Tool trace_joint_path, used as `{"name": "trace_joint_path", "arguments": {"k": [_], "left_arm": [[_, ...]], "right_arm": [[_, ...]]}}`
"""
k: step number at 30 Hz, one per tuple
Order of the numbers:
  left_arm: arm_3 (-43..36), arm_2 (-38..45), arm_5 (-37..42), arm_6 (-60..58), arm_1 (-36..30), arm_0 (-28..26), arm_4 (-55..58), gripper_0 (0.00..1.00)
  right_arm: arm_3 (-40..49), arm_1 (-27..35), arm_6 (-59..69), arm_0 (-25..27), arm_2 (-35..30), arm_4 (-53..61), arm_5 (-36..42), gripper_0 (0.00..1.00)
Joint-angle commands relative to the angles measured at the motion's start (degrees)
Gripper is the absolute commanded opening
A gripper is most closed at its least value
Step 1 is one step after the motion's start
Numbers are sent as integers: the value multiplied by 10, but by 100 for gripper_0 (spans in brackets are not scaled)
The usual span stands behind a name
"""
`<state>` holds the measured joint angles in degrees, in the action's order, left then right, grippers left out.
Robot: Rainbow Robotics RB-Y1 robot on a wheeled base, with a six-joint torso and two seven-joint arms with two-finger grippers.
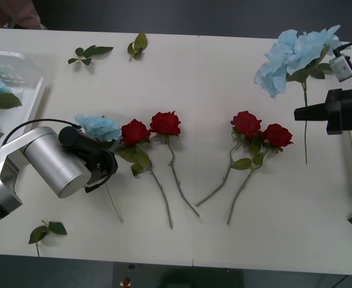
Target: Put the red flowers into the right box and the blue flowers into the left box
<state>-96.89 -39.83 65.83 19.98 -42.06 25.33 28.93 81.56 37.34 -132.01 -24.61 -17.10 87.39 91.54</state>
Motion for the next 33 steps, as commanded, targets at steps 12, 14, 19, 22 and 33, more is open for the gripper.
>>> {"name": "trace_joint_path", "arguments": {"k": [12,14,19,22,33], "left_arm": [[-165,145,132,103,-94,9,-10,0],[-180,191,155,146,-101,1,2,0],[-191,316,169,244,-109,-35,30,0],[-186,378,169,305,-113,-63,32,0],[-102,462,135,510,-149,-157,30,0]], "right_arm": [[15,-7,214,-100,-8,140,28,0],[15,-13,232,-112,-8,154,29,0],[15,-37,272,-153,-8,164,28,0],[15,-52,288,-175,-8,163,25,0],[15,-99,295,-236,-1,163,10,0]]}}
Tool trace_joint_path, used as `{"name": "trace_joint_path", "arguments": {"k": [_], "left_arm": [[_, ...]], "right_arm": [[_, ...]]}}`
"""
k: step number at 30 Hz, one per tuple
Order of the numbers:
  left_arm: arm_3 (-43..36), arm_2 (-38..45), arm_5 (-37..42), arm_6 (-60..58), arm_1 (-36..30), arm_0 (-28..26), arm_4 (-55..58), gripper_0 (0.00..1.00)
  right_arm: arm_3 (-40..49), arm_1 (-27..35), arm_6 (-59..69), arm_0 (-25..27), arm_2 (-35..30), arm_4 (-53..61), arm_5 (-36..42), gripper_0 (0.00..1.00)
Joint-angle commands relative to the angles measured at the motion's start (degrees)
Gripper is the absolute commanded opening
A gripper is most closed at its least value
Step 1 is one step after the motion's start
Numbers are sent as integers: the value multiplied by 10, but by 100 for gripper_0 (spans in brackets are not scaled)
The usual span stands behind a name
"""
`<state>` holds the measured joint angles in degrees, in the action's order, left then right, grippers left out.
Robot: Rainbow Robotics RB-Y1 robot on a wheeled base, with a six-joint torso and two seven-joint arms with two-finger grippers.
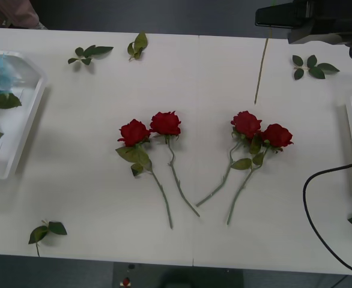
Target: Put the red flowers into the right box and the blue flowers into the left box
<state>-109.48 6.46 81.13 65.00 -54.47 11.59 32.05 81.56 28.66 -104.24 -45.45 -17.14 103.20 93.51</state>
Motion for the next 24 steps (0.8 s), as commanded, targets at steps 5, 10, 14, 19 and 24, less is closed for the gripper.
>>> {"name": "trace_joint_path", "arguments": {"k": [5,10,14,19,24], "left_arm": [[76,-1,-56,117,-29,-58,0,0],[122,-1,-71,140,-29,-61,1,0],[145,0,-79,143,-29,-62,1,4],[157,-1,-95,144,-29,-62,-1,29],[157,0,-113,145,-30,-62,-1,52]], "right_arm": [[15,-33,16,-51,6,6,-25,0],[14,-50,8,-62,11,5,-28,0],[15,-62,-3,-69,19,5,-29,0],[15,-81,-23,-75,29,5,-31,0],[15,-100,-45,-82,35,0,-31,0]]}}
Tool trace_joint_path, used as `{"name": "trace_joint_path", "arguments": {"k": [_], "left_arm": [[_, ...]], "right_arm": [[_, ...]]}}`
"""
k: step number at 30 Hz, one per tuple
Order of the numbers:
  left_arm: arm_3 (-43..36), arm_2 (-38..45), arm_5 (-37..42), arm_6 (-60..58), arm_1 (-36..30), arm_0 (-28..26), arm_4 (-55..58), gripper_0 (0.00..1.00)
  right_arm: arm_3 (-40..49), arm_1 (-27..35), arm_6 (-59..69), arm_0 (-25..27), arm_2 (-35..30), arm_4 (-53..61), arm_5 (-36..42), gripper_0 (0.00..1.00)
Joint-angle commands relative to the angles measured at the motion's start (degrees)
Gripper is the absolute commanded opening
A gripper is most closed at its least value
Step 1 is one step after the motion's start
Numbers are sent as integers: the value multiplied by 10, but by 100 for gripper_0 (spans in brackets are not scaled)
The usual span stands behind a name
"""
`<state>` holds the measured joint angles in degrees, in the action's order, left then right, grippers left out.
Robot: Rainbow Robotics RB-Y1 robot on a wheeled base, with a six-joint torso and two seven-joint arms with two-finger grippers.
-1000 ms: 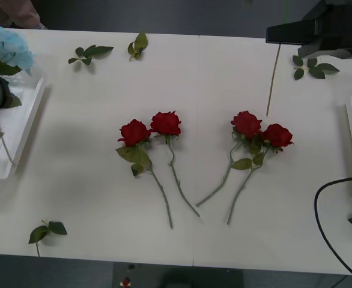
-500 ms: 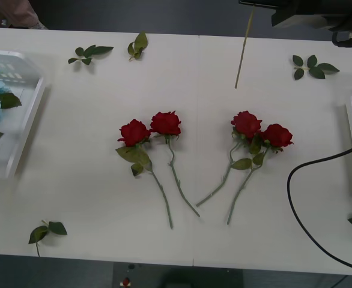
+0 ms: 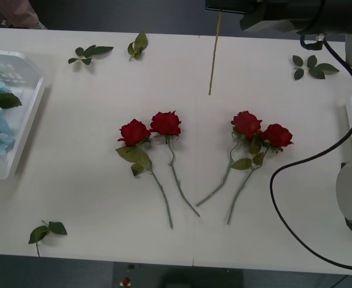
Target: Put the red flowers into the right box and the blue flowers into the left box
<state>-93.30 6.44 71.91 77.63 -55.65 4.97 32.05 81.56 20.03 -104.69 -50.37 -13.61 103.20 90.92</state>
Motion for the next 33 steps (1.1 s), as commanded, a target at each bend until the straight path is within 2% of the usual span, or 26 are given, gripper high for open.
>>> {"name": "trace_joint_path", "arguments": {"k": [1,2,5,9,17,29,33], "left_arm": [[-5,0,-30,18,-17,5,-1,61],[-5,0,-34,18,-17,4,-1,64],[-13,6,-56,16,-20,7,5,86],[-29,56,-38,20,-21,18,88,100],[-102,113,-34,14,-21,19,257,100],[-246,158,-60,-6,19,7,506,100],[-308,157,-90,-11,41,-5,529,100]], "right_arm": [[15,-19,-55,-34,0,-7,-6,0],[15,-21,-62,-35,0,-11,-6,0],[15,-30,-87,-35,3,-20,-9,0],[15,-31,-95,-36,20,-16,-23,0],[14,-30,-96,-34,73,-5,-70,0],[14,-30,-96,-34,73,-5,-70,0],[14,-30,-96,-34,73,-5,-70,0]]}}
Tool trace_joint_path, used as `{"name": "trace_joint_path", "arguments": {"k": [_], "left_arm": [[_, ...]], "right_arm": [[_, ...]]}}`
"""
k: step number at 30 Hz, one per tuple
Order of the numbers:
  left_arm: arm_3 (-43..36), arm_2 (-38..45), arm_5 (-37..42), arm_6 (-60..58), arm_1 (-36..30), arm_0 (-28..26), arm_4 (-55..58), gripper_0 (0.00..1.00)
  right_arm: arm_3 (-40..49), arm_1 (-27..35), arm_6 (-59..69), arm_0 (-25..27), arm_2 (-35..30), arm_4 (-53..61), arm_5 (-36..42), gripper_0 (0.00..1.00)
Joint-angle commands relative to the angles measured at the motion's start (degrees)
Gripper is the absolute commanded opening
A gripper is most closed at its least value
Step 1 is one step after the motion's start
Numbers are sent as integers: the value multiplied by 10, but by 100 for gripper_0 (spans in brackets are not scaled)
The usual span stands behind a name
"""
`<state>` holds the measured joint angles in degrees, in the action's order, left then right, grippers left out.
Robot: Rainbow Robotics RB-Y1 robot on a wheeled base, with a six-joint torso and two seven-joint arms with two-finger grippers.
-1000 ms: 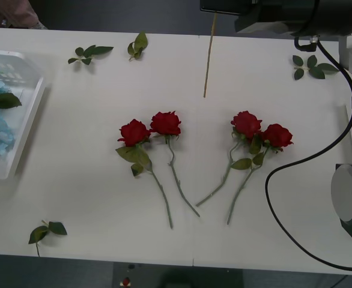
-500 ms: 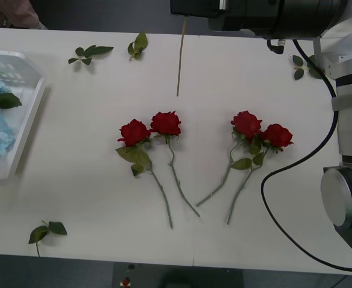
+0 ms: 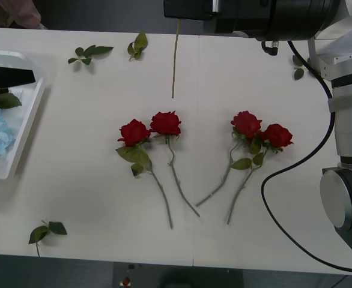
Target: Put the red flowers into the right box and the blue flowers into the left box
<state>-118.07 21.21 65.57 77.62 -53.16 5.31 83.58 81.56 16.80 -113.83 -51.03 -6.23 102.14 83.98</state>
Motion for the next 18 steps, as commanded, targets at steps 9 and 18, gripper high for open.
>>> {"name": "trace_joint_path", "arguments": {"k": [9,18], "left_arm": [[-145,-71,-77,-31,89,23,-20,100],[-146,-181,-115,-56,136,88,-105,100]], "right_arm": [[14,3,-4,-28,-1,6,0,0],[14,3,-4,-28,-1,6,0,0]]}}
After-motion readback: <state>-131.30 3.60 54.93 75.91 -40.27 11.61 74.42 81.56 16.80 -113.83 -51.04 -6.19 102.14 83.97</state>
